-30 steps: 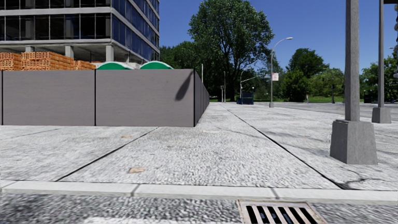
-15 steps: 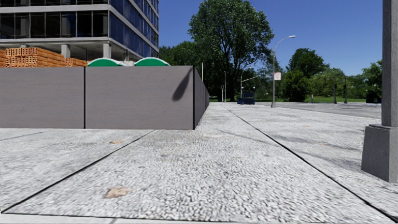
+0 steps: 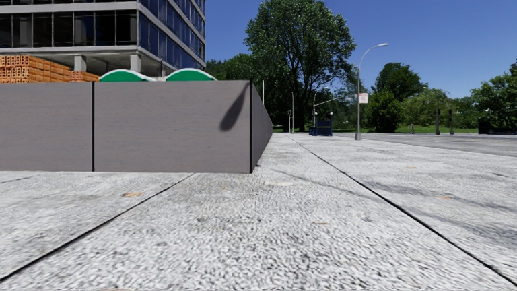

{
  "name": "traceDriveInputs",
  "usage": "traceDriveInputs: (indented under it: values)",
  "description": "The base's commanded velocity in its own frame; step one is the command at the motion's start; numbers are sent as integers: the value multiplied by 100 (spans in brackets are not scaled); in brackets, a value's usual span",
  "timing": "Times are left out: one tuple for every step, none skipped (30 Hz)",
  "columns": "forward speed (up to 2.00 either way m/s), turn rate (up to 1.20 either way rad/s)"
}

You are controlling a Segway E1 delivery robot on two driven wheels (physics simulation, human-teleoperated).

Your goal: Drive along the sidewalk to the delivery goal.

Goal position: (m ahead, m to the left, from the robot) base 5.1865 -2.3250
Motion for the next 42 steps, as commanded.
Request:
traceDriveInputs:
  values:
    - [107, -36]
    - [107, -51]
    - [107, -68]
    - [107, -90]
    - [107, -90]
    - [107, -101]
    - [107, -102]
    - [107, -92]
    - [107, -11]
    - [107, -1]
    - [107, 0]
    - [107, 0]
    - [107, 0]
    - [107, 0]
    - [107, 0]
    - [107, 0]
    - [107, 0]
    - [107, 0]
    - [107, 0]
    - [107, 0]
    - [107, 0]
    - [107, 0]
    - [107, 0]
    - [107, 0]
    - [107, 0]
    - [107, 0]
    - [107, 0]
    - [107, 0]
    - [107, -2]
    - [107, -20]
    - [107, -33]
    - [107, -46]
    - [107, -51]
    - [107, -52]
    - [107, -52]
    - [107, -52]
    - [107, -52]
    - [107, -52]
    - [107, -52]
    - [107, -52]
    - [107, -52]
    - [107, -52]
